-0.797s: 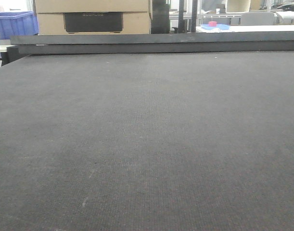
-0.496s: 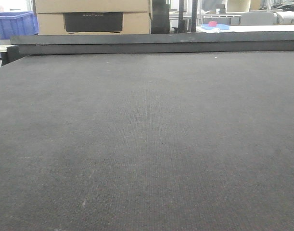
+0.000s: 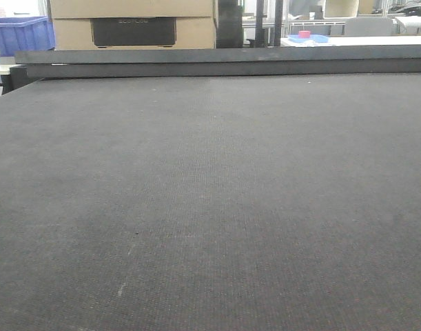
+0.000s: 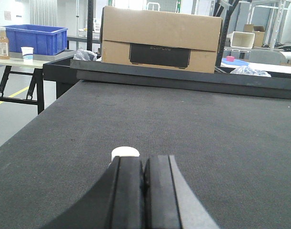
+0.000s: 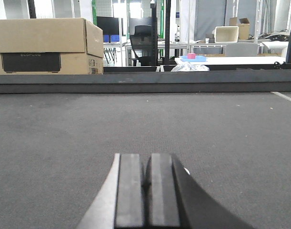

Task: Place valve from conveyor to right shelf box
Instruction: 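Move both grippers down toward the two chrome valves on the conveyor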

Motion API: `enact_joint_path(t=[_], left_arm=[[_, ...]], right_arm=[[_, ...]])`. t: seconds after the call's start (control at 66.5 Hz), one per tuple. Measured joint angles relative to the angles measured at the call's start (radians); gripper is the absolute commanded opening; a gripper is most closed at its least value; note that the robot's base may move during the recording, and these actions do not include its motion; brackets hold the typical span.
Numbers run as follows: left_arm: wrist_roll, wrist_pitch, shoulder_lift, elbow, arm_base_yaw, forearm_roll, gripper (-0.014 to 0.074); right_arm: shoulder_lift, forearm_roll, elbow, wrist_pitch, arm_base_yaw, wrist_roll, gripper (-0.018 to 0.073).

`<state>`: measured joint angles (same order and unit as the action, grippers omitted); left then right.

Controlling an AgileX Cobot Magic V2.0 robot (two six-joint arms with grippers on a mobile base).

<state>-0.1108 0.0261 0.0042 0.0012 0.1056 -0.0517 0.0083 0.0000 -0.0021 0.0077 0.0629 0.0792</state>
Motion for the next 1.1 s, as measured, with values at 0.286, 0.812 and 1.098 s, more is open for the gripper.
enact_joint_path(t=[0.286, 0.812, 1.098], left_arm=[[0.000, 0.000, 0.000, 0.000, 0.000, 0.000, -0.0111], [0.000, 0.355, 0.122, -0.408, 0.000, 0.000, -0.0111], [0.000, 0.668, 0.562, -0.824, 0.000, -0.002, -0.0111]], right_arm=[[0.000, 0.000, 0.002, -0.033, 0.000, 0.000, -0.0166], [0.069, 0.000, -0.379, 0.297, 0.000, 0.000, -0.0166], [0.455, 0.000, -0.704, 0.571, 0.000, 0.000, -0.0166]])
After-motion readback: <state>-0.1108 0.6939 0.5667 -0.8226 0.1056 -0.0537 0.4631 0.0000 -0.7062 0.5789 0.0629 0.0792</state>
